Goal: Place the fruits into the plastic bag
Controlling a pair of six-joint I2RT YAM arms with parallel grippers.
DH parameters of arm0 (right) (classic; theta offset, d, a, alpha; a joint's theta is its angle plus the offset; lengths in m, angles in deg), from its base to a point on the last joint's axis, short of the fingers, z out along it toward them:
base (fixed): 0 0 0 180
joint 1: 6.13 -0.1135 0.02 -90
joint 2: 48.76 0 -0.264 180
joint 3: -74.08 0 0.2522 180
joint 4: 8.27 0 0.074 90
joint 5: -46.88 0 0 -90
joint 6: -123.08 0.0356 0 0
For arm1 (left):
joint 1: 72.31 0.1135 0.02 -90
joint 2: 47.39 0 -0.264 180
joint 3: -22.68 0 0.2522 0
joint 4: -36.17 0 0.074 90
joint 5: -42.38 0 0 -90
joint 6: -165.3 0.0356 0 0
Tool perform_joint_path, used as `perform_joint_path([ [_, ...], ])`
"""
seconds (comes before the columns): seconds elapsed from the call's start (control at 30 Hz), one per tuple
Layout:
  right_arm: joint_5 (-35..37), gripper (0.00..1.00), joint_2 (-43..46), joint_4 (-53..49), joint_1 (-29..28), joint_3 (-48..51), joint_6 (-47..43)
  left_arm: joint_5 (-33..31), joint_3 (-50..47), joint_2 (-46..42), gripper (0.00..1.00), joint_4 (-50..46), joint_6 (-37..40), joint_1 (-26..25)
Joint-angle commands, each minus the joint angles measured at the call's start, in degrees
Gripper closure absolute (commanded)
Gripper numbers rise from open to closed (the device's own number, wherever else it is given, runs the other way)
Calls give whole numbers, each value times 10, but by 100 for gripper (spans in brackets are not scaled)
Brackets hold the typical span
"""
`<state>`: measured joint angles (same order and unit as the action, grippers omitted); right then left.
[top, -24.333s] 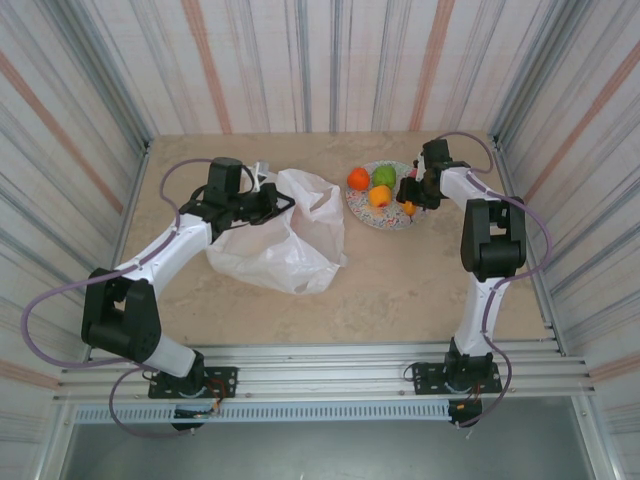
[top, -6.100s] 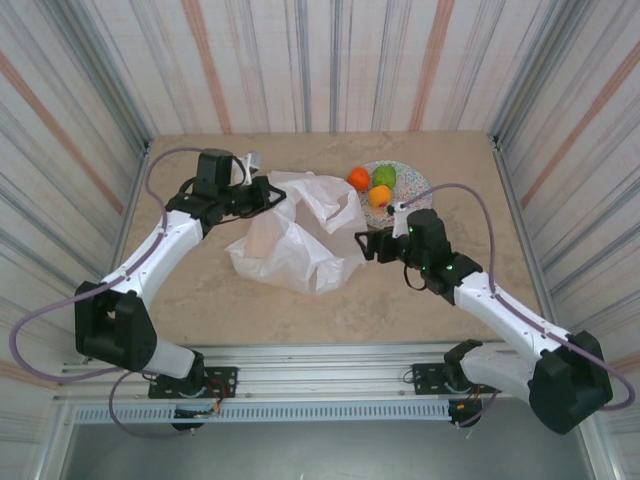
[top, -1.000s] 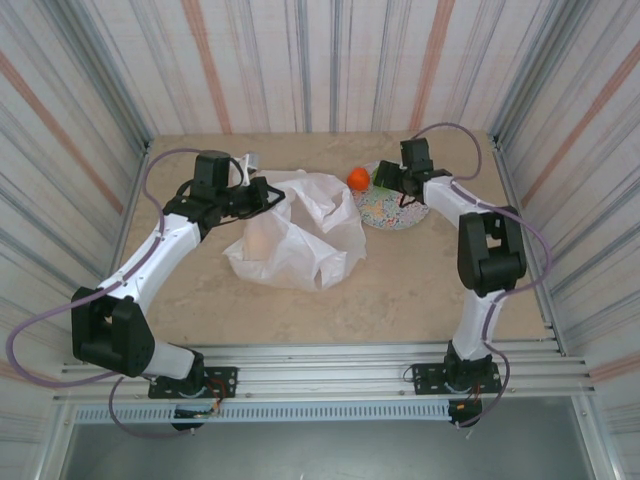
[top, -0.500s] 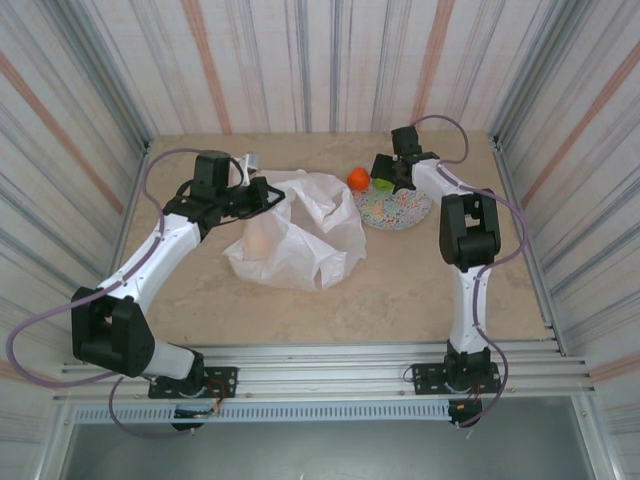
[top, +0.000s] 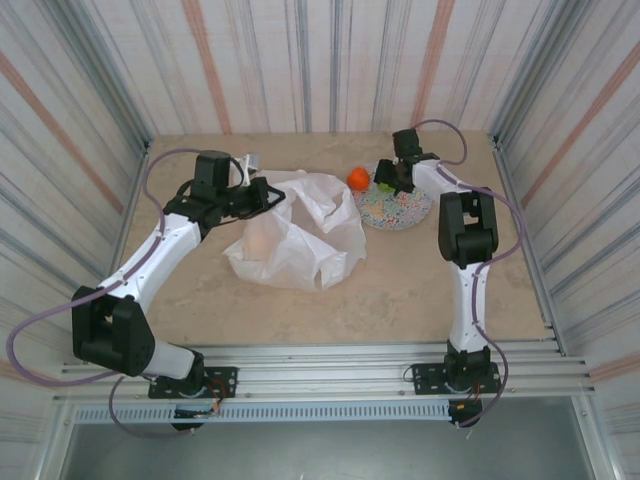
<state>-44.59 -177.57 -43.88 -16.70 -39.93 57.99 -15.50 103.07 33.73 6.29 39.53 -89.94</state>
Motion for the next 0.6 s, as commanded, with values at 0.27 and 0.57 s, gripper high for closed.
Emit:
perform_joint_path([
  [0.27,-183,33,362,197,-12,412,33,13,8,-4,100,0,6,3],
  [0.57,-207,33,466,274,-152,564,47,10,6,-1,100,6,5,1],
])
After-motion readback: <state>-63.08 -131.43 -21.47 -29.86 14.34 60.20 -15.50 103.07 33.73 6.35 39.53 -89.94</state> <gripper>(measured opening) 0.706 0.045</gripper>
